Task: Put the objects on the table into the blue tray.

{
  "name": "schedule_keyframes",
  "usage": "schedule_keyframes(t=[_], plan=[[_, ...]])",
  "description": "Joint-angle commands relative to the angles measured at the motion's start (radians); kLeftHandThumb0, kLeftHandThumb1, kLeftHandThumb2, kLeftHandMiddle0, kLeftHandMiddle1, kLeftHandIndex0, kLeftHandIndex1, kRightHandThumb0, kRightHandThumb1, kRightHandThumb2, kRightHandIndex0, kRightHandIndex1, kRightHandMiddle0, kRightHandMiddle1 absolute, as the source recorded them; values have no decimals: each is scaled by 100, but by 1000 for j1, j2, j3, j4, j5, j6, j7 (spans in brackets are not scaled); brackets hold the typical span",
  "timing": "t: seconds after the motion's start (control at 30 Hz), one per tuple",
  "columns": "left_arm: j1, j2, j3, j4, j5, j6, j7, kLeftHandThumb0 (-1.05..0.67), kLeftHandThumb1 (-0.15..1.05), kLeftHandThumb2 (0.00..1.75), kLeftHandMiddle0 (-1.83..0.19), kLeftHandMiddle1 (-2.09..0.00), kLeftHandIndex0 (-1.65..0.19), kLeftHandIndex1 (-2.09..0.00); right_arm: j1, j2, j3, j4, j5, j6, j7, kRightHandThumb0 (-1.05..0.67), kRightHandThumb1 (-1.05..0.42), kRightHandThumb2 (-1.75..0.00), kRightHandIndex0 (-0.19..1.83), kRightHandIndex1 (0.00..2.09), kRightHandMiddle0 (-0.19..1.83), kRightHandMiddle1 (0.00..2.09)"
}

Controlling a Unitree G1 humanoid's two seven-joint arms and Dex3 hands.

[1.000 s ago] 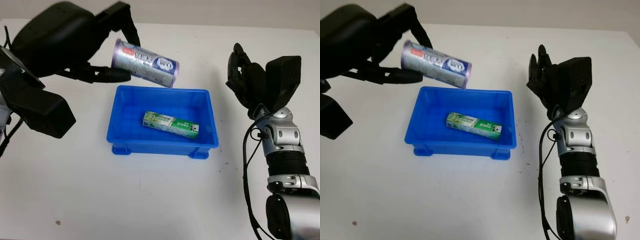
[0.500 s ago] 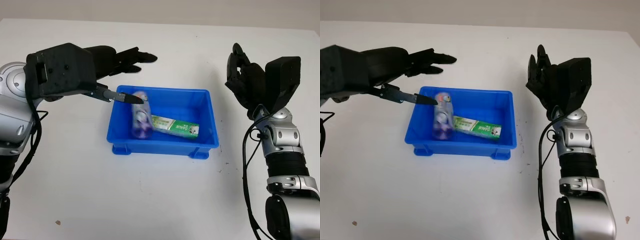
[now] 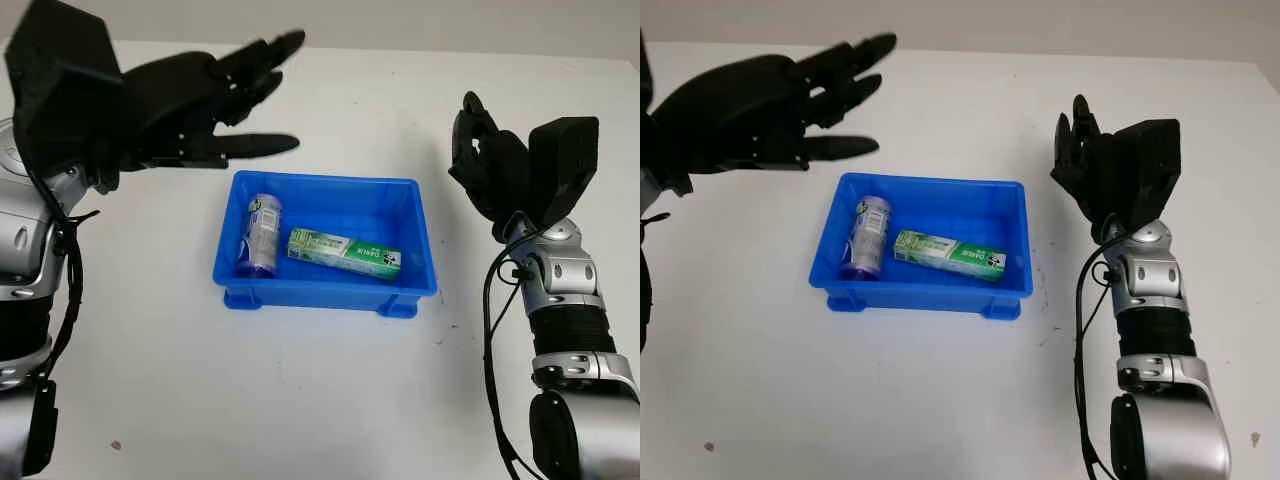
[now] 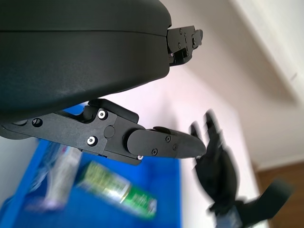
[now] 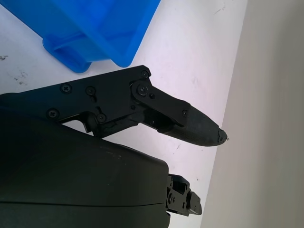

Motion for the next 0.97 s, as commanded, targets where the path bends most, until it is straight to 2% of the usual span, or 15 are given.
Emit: schedule_keyframes(t=[0.0, 0.07, 0.2, 0.37, 0.57, 0.7, 0.93], plan=[[47, -76, 88, 31, -27, -55, 99, -63, 105, 48, 14, -4, 11, -6, -20, 8, -14, -8, 13, -17, -2, -67, -105, -83, -19, 0, -19, 0], [68, -131, 136, 79, -58, -104, 168, -68, 105, 49, 14, -4, 12, -5, -22, 14, -14, -9, 19, -25, -5, -68, -105, -83, -19, 0, -19, 0], [93, -199, 176, 184, -59, -204, 280, -72, 105, 49, 18, -2, 17, -2, -26, 30, -21, -9, 35, -34, -16, -69, -105, -82, -19, 0, -19, 0], [97, -237, 187, 407, -27, -342, 374, -69, 105, 61, 19, 0, 19, 0, -24, 44, -24, -28, 45, -34, -33, -69, -105, -81, -19, 0, -19, 0], [52, -209, 188, 664, -7, -478, 379, -66, 105, 71, 19, 0, 19, 0, -21, 47, -28, -26, 52, -44, -32, -69, -105, -81, -19, 0, -19, 0], [12, -199, 204, 804, -38, -486, 368, -70, 105, 75, 19, 0, 19, 0, -24, 49, -31, -22, 54, -42, -35, -71, -105, -81, -19, 0, -19, 0], [4, -219, 231, 886, -95, -496, 341, -78, 105, 67, 19, 0, 19, 0, -5, 54, -31, -52, 62, -36, -33, -69, -105, -81, -19, 0, -19, 0]])
